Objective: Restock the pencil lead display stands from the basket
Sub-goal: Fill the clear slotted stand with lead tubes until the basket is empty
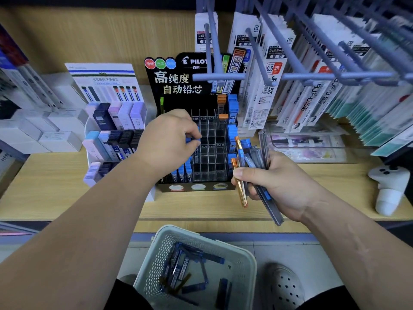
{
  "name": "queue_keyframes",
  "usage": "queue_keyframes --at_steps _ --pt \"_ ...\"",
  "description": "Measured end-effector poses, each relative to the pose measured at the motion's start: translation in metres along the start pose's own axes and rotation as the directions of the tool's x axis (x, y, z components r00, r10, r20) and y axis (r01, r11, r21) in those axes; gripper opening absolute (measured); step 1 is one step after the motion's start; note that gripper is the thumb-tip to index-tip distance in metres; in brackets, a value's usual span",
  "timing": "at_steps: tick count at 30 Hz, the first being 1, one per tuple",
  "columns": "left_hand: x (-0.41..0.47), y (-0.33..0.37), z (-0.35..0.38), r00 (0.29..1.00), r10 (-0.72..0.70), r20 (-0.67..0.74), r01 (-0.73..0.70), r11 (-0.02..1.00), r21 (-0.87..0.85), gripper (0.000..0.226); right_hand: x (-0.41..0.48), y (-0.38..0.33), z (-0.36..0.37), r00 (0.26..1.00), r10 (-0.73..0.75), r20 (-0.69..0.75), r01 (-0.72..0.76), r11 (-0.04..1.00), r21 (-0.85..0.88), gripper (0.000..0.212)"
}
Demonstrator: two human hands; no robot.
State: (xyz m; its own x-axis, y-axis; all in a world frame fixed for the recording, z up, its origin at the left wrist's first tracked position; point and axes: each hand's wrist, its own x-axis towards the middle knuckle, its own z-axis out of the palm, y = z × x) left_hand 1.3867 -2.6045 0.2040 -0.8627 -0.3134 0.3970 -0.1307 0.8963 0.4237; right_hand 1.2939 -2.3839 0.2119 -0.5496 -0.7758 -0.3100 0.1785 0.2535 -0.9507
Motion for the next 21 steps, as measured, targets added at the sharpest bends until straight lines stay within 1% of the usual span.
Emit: queue_keyframes --at_steps 4,5,6,7,8,9,10,12,13,15,17,18,19,21 --pt "-0.001 0.002 -0.004 0.999 -0.032 -0.016 0.033 0.999 0.009 0.007 0.000 0.000 0.002 1.000 0.008 -0.006 -0.008 0.999 0.038 0.012" --pt "-0.002 0.004 -0.006 0.997 -0.068 -0.042 0.067 0.997 -0.029 0.007 0.001 0.000 0.003 1.000 0.009 -0.010 -0.008 0.999 0.052 0.012" --pt "-0.003 0.009 -0.008 0.988 -0.141 -0.065 0.133 0.985 -0.112 0.008 0.001 0.000 0.003 1.000 0.007 -0.014 -0.006 0.998 0.059 0.013" --pt "-0.005 0.018 -0.010 0.970 -0.234 -0.065 0.212 0.948 -0.239 0.009 0.001 0.000 0.004 1.000 0.003 -0.018 -0.002 0.998 0.061 0.014" --pt "-0.007 0.028 -0.010 0.949 -0.315 -0.022 0.285 0.885 -0.368 0.009 0.002 0.000 0.005 1.000 -0.005 -0.024 0.006 0.998 0.062 0.016" --pt "-0.009 0.039 -0.010 0.931 -0.359 0.058 0.344 0.815 -0.467 0.008 0.002 0.000 0.006 0.999 -0.013 -0.030 0.015 0.998 0.064 0.018" --pt "-0.012 0.048 -0.007 0.916 -0.371 0.156 0.394 0.751 -0.530 0.008 0.003 0.001 0.007 0.999 -0.022 -0.035 0.024 0.998 0.066 0.020" --pt "-0.018 0.060 -0.001 0.866 -0.375 0.332 0.501 0.625 -0.599 0.009 0.003 0.000 0.011 0.999 -0.033 -0.041 0.036 0.997 0.072 0.024" --pt "-0.020 0.062 0.002 0.838 -0.389 0.382 0.545 0.566 -0.618 0.009 0.003 0.000 0.013 0.998 -0.038 -0.042 0.041 0.996 0.078 0.021" --pt "-0.022 0.062 0.005 0.796 -0.421 0.435 0.599 0.443 -0.667 0.010 0.003 -0.001 0.015 0.998 -0.049 -0.050 0.054 0.994 0.098 0.010" --pt "-0.024 0.062 0.005 0.767 -0.431 0.476 0.619 0.301 -0.725 0.007 0.002 -0.003 0.016 0.995 -0.053 -0.079 0.062 0.992 0.110 0.011" --pt "-0.025 0.063 0.006 0.759 -0.427 0.492 0.624 0.258 -0.738 0.006 0.002 -0.003 0.016 0.994 -0.057 -0.091 0.066 0.992 0.109 0.012" --pt "-0.026 0.063 0.005 0.756 -0.422 0.500 0.625 0.240 -0.743 0.007 0.001 -0.004 0.018 0.994 -0.060 -0.095 0.070 0.992 0.105 0.011" --pt "-0.028 0.063 0.005 0.760 -0.411 0.504 0.622 0.231 -0.748 0.009 0.001 -0.004 0.020 0.993 -0.063 -0.096 0.073 0.992 0.104 0.010"
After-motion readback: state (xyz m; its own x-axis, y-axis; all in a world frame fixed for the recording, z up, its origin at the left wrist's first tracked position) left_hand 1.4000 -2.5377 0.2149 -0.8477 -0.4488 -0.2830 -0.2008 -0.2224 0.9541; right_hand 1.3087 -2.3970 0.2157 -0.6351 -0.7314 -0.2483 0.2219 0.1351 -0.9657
